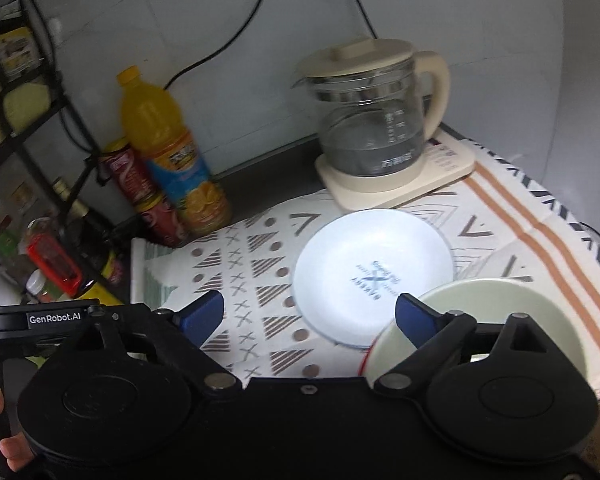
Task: Organize plates and bowls
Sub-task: 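Move both grippers to the white 'Bakery' plate beside the kettle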
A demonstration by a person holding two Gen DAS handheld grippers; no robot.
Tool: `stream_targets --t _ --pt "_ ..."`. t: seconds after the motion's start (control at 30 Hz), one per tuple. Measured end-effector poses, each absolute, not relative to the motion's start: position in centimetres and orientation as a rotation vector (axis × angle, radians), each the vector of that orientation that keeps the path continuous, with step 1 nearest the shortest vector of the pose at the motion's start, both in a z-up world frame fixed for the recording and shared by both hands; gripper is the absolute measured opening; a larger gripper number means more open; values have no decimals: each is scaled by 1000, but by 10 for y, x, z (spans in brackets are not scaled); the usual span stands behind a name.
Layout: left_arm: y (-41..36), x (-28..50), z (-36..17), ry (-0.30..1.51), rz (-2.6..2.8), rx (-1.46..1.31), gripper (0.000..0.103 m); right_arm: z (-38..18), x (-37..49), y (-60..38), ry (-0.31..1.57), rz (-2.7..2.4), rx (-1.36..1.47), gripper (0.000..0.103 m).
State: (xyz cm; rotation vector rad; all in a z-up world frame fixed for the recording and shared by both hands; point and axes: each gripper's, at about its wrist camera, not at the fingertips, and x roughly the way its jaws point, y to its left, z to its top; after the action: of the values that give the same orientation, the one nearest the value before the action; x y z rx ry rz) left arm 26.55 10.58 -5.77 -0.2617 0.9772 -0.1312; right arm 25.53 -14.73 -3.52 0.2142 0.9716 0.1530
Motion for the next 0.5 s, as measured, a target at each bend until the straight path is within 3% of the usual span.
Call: stream_targets --t 0.13,0.5 --pt "90 278 -61 991 -159 -265 77 -36 264 -158 998 142 223 103" --pt "54 308 -68 1023 -152 -281 77 -42 304 -206 1030 176 245 103"
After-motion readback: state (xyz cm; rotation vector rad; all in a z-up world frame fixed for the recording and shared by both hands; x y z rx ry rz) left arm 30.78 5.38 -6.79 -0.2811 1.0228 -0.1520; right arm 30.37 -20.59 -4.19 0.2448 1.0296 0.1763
